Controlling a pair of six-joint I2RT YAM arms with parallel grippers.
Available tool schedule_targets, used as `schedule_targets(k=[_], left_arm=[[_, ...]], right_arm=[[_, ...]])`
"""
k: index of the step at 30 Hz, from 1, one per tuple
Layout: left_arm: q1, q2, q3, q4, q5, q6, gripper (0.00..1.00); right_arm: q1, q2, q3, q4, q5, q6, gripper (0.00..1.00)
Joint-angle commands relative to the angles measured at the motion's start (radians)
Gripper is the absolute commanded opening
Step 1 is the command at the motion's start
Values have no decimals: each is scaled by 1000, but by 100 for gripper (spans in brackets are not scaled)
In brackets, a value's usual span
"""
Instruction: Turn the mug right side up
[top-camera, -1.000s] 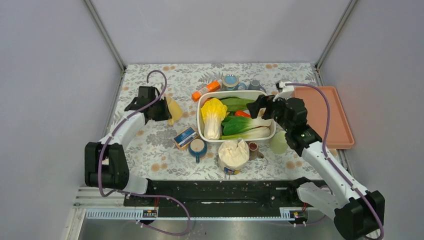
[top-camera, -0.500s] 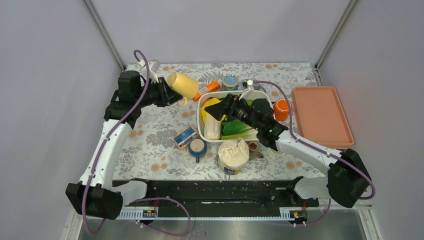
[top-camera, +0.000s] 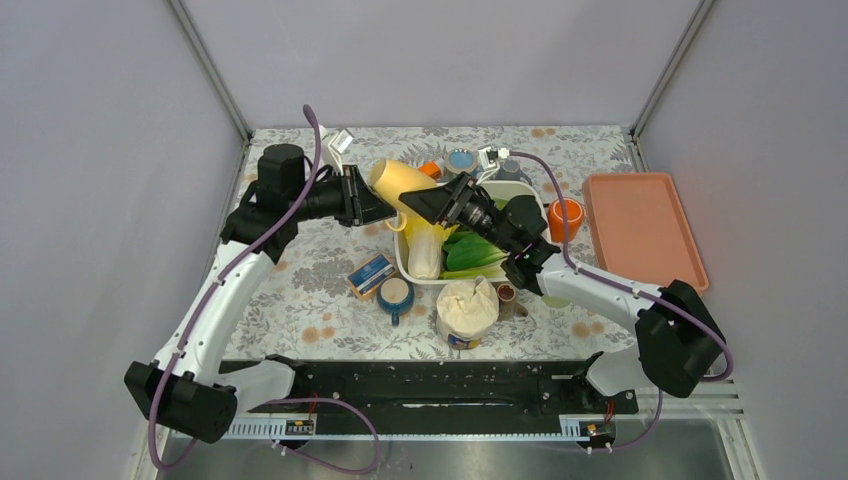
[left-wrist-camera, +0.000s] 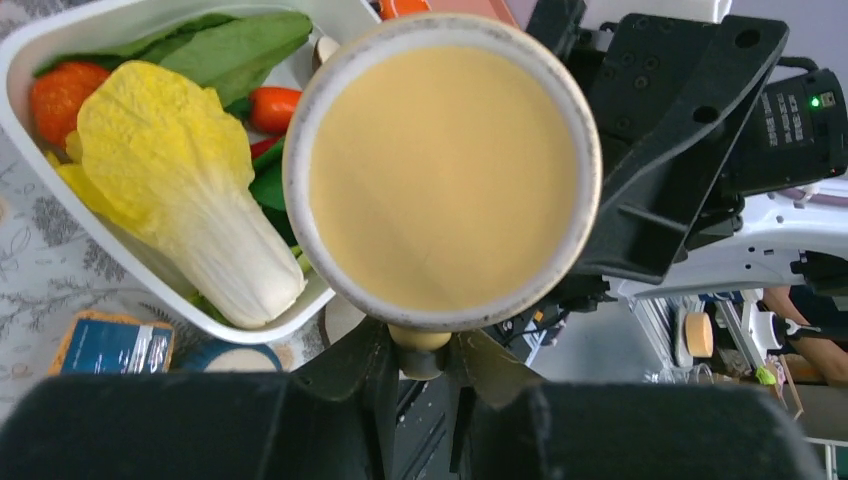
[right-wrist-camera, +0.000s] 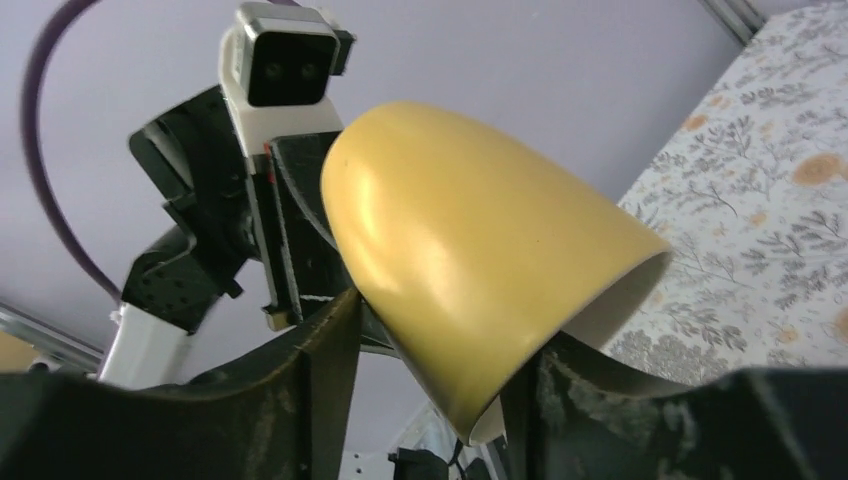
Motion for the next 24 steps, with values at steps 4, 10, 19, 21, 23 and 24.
schedule_targets(k=[4,10,19,21,23,24], left_arm=[[-33,19,-28,137,126,-47,0],[-30,27,4,62,-75,88,60],[50,-5,8,51,-414,294,99],[70,-2,-17,46,-451,339,99],[87,-2,-53,50,-468,389,99],[97,0,-71,52,-469,417,99]], right_arm=[[7,-54,40,108,23,-60,23],[-6,-190,114,-293,163,-301,0],[-211,-338,343,-933,395,-666,0],[-305,-311,438,-1127,454,-747,0],[-394,-261,516,-1251,543,-828,0],[-459,-231,552,-1304,569,-851,0]])
